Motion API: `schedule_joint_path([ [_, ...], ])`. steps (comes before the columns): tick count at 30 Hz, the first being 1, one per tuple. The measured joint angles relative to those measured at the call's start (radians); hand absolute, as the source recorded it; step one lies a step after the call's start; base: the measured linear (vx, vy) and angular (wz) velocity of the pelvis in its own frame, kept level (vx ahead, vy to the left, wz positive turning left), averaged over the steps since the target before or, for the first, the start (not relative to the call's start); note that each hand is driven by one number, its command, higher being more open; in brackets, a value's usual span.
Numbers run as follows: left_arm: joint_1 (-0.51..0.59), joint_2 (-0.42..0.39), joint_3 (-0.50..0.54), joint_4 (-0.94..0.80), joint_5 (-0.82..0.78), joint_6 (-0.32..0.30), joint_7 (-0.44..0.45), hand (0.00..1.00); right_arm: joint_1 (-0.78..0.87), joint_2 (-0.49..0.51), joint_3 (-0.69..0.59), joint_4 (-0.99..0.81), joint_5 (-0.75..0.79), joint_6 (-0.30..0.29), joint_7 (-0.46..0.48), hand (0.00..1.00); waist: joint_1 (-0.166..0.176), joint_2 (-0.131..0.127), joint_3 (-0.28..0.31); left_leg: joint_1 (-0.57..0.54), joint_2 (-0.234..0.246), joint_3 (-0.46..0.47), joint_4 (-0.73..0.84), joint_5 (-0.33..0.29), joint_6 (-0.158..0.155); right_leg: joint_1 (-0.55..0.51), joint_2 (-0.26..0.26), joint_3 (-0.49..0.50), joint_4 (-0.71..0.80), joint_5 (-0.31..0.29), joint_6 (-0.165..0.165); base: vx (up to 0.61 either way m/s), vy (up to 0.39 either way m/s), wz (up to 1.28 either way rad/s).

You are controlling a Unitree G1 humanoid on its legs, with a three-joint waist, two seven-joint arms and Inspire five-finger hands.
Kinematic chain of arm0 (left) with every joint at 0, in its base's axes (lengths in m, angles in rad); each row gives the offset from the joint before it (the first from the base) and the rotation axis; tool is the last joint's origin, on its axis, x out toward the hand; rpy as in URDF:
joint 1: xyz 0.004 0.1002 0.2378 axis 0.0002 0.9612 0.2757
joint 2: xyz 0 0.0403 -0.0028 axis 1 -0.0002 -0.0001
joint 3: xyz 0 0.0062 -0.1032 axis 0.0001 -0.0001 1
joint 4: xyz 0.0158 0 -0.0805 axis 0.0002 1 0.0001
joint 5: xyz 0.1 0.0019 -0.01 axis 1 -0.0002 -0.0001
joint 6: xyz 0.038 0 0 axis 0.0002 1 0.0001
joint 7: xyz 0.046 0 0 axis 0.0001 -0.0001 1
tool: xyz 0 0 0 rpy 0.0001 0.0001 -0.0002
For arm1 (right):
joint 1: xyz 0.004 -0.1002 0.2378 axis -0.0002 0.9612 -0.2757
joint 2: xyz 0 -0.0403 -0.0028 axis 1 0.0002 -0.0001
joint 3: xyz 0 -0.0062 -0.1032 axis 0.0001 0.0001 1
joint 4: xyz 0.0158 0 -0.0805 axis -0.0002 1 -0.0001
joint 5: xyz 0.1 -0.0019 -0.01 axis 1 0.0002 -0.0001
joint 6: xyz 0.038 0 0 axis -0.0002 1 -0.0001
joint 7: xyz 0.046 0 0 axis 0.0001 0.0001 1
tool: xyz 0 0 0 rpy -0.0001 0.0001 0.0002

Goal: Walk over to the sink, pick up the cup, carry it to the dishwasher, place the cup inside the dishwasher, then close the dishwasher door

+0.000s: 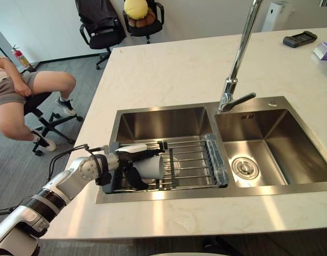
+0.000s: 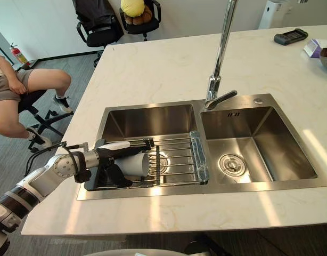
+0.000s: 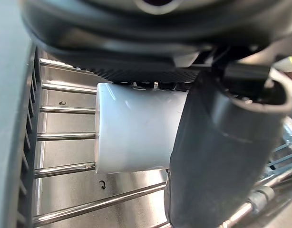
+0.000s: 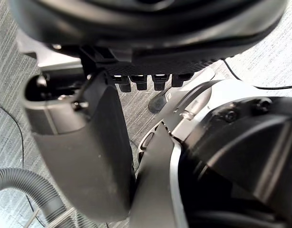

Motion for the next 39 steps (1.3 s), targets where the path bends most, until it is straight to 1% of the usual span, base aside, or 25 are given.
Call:
schedule_joint_path([
  [1, -0.006, -0.010, -0.001, 0.012, 0.017, 0.014, -0.005, 0.00, 0.000, 0.000, 0.000, 0.001, 0.000, -0.001, 0.000, 1.00, -0.003, 0.000, 0.000, 0.002, 0.001, 0.004, 0.000, -0.001, -0.001, 0.000, 0.001, 0.003, 0.000, 0.000, 0.000, -0.01, -0.007, -0.10],
  [4, -0.016, -0.031, -0.001, 0.042, 0.037, 0.027, -0.025, 0.00, 0.000, 0.000, 0.003, 0.002, 0.000, -0.005, -0.001, 1.00, -0.006, -0.002, 0.001, 0.009, 0.002, 0.015, 0.000, -0.004, -0.002, 0.000, 0.002, 0.014, 0.000, 0.000, 0.000, -0.01, -0.014, -0.09],
  [8, -0.043, -0.056, 0.006, 0.077, 0.077, 0.022, -0.017, 0.00, -0.001, -0.003, 0.010, 0.002, 0.000, -0.005, -0.005, 1.00, -0.010, -0.006, 0.002, 0.012, 0.002, 0.017, 0.000, -0.005, -0.003, 0.002, 0.002, 0.016, 0.000, 0.000, 0.000, -0.01, -0.009, -0.02],
  [9, -0.057, -0.067, 0.002, 0.100, 0.099, 0.005, 0.008, 0.00, -0.002, -0.003, 0.011, 0.004, -0.001, -0.005, -0.004, 1.00, -0.015, -0.005, 0.002, 0.012, 0.002, 0.019, 0.000, -0.006, -0.004, 0.001, 0.002, 0.018, -0.001, 0.000, 0.000, -0.01, -0.016, -0.04],
  [12, -0.055, -0.066, -0.003, 0.115, 0.107, -0.022, 0.034, 0.00, -0.001, -0.003, 0.010, 0.005, -0.001, -0.008, 0.000, 1.00, -0.023, -0.003, 0.000, 0.012, 0.003, 0.019, 0.000, -0.007, -0.005, 0.002, 0.002, 0.019, -0.005, 0.000, 0.000, 0.00, -0.005, -0.01],
  [14, -0.048, -0.059, -0.024, 0.148, 0.107, -0.107, 0.109, 0.00, 0.001, -0.004, 0.009, 0.018, -0.002, -0.017, 0.011, 1.00, -0.020, 0.000, -0.001, 0.012, 0.003, 0.013, 0.000, -0.007, -0.006, 0.009, 0.001, 0.010, -0.011, 0.000, 0.000, 0.00, -0.022, 0.09],
  [15, -0.046, -0.054, -0.030, 0.151, 0.108, -0.125, 0.128, 0.00, 0.001, -0.005, 0.009, 0.019, -0.002, -0.019, 0.014, 1.00, -0.018, 0.000, 0.000, 0.012, 0.003, 0.011, 0.000, -0.007, -0.006, 0.010, 0.001, 0.007, -0.012, 0.000, 0.000, -0.01, -0.020, 0.12],
  [17, -0.038, -0.025, -0.074, 0.152, 0.099, -0.182, 0.221, 0.00, -0.001, -0.006, 0.009, 0.030, -0.010, -0.030, 0.028, 1.00, -0.013, 0.001, 0.002, 0.010, 0.002, 0.002, 0.000, -0.007, -0.006, 0.016, 0.000, -0.002, -0.015, 0.000, 0.000, 0.00, -0.013, 0.11],
  [18, -0.035, -0.021, -0.079, 0.152, 0.096, -0.190, 0.239, 0.00, -0.001, -0.005, 0.009, 0.034, -0.010, -0.033, 0.032, 1.00, -0.013, 0.001, 0.002, 0.010, 0.002, -0.001, 0.000, -0.007, -0.006, 0.018, 0.000, -0.006, -0.016, 0.000, 0.000, 0.00, -0.013, 0.13],
  [20, -0.003, -0.018, -0.075, 0.128, 0.072, -0.194, 0.319, 0.00, -0.003, -0.004, 0.008, 0.038, -0.010, -0.044, 0.036, 1.00, -0.008, 0.003, 0.006, 0.005, 0.000, -0.018, 0.000, -0.007, -0.005, 0.022, -0.002, -0.019, -0.020, 0.000, 0.001, 0.00, -0.018, 0.16],
  [21, 0.015, -0.018, -0.061, 0.107, 0.070, -0.193, 0.341, 0.00, -0.004, -0.003, 0.008, 0.038, -0.010, -0.045, 0.036, 1.00, -0.007, 0.003, 0.007, 0.003, 0.000, -0.021, 0.000, -0.006, -0.005, 0.023, -0.003, -0.022, -0.020, 0.000, 0.001, 0.00, -0.017, 0.17],
  [22, 0.056, -0.018, -0.019, 0.047, 0.060, -0.194, 0.383, 0.00, -0.003, -0.001, 0.008, 0.040, -0.010, -0.046, 0.035, 1.00, -0.002, 0.002, 0.007, -0.003, -0.001, -0.030, 0.000, -0.006, -0.004, 0.024, -0.004, -0.031, -0.021, -0.001, 0.001, 0.01, -0.014, 0.20],
  [23, 0.099, -0.023, 0.031, -0.035, 0.050, -0.195, 0.440, 0.00, 0.000, 0.001, 0.000, 0.043, -0.010, -0.049, 0.035, 1.00, 0.009, 0.002, 0.007, -0.009, -0.003, -0.040, 0.001, -0.005, -0.003, 0.025, -0.005, -0.041, -0.021, -0.003, 0.004, 0.01, -0.015, 0.23],
  [24, 0.122, -0.036, 0.070, -0.079, 0.050, -0.195, 0.476, 0.00, 0.002, 0.005, -0.012, 0.045, -0.010, -0.049, 0.035, 1.00, 0.020, 0.002, 0.007, -0.011, -0.004, -0.045, 0.001, -0.005, -0.002, 0.026, -0.007, -0.046, -0.020, -0.004, 0.006, 0.01, -0.013, 0.31],
  [25, 0.169, -0.086, 0.181, -0.167, 0.039, -0.195, 0.551, 0.00, 0.003, 0.011, -0.033, 0.054, -0.010, -0.051, 0.033, 1.00, 0.039, 0.002, 0.008, -0.015, -0.006, -0.063, 0.001, -0.003, -0.001, 0.033, -0.009, -0.063, -0.019, -0.007, 0.009, 0.01, -0.018, 0.40],
  [26, 0.216, -0.160, 0.316, -0.265, 0.007, -0.196, 0.622, 0.00, 0.007, 0.018, -0.044, 0.057, -0.011, -0.053, 0.028, 1.00, 0.057, 0.001, 0.008, -0.015, -0.007, -0.082, 0.002, -0.002, 0.001, 0.042, -0.008, -0.081, -0.012, -0.016, 0.012, 0.01, -0.021, 0.42],
  [27, 0.238, -0.198, 0.387, -0.314, -0.021, -0.197, 0.648, 0.00, 0.009, 0.025, -0.055, 0.058, -0.013, -0.054, 0.026, 1.00, 0.067, 0.001, 0.008, -0.014, -0.006, -0.089, 0.002, -0.002, 0.001, 0.044, -0.009, -0.088, -0.006, -0.023, 0.012, 0.01, -0.023, 0.42],
  [28, 0.281, -0.270, 0.530, -0.414, -0.097, -0.199, 0.681, 0.00, 0.011, 0.039, -0.081, 0.058, -0.015, -0.055, 0.021, 1.00, 0.086, 0.000, 0.009, -0.009, -0.006, -0.103, 0.002, -0.002, 0.001, 0.053, -0.010, -0.102, 0.008, -0.036, 0.011, 0.01, -0.016, 0.30],
  [29, 0.299, -0.304, 0.597, -0.461, -0.146, -0.202, 0.687, 0.00, 0.012, 0.043, -0.089, 0.058, -0.020, -0.056, 0.017, 1.00, 0.094, 0.000, 0.008, -0.007, -0.005, -0.112, 0.003, -0.002, 0.001, 0.059, -0.010, -0.111, 0.013, -0.043, 0.011, 0.02, -0.023, 0.46],
  [30, 0.332, -0.358, 0.717, -0.554, -0.250, -0.202, 0.685, 0.00, 0.020, 0.056, -0.110, 0.054, -0.044, -0.056, 0.010, 1.00, 0.109, -0.001, 0.008, -0.004, -0.005, -0.135, 0.002, -0.002, 0.001, 0.074, -0.010, -0.129, 0.018, -0.052, 0.012, 0.02, -0.028, 0.46],
  [31, 0.372, -0.400, 0.810, -0.637, -0.322, -0.207, 0.683, 0.00, 0.029, 0.062, -0.122, 0.051, -0.059, -0.056, 0.002, 1.00, 0.130, -0.004, 0.007, 0.000, -0.005, -0.148, 0.002, -0.002, 0.001, 0.084, -0.011, -0.144, 0.021, -0.060, 0.013, 0.01, -0.027, 0.46],
  [32, 0.392, -0.417, 0.846, -0.669, -0.349, -0.214, 0.682, 0.00, 0.033, 0.064, -0.129, 0.051, -0.072, -0.055, -0.002, 1.00, 0.142, -0.007, 0.005, 0.000, -0.005, -0.155, 0.002, -0.003, 0.001, 0.089, -0.011, -0.151, 0.022, -0.063, 0.013, 0.01, -0.022, 0.40],
  [34, 0.461, -0.450, 0.905, -0.750, -0.411, -0.231, 0.673, 0.00, 0.038, 0.076, -0.158, 0.054, -0.113, -0.044, -0.011, 1.00, 0.189, -0.018, 0.000, -0.001, -0.009, -0.188, 0.002, 0.000, 0.001, 0.106, -0.013, -0.186, 0.023, -0.071, 0.014, -0.01, -0.015, 0.43],
  [36, 0.508, -0.464, 0.910, -0.771, -0.462, -0.231, 0.652, 0.00, 0.037, 0.081, -0.166, 0.055, -0.148, -0.046, -0.005, 1.00, 0.200, -0.030, -0.008, -0.007, -0.013, -0.204, 0.002, 0.002, 0.003, 0.111, -0.016, -0.202, 0.023, -0.074, 0.015, -0.04, -0.001, 0.28],
  [39, 0.544, -0.494, 0.931, -0.759, -0.518, -0.211, 0.641, 0.00, 0.035, 0.093, -0.189, 0.056, -0.202, -0.046, 0.003, 1.00, 0.201, -0.043, -0.018, -0.020, -0.016, -0.211, 0.000, 0.004, 0.005, 0.106, -0.018, -0.204, 0.023, -0.074, 0.015, -0.03, 0.012, 0.05],
])
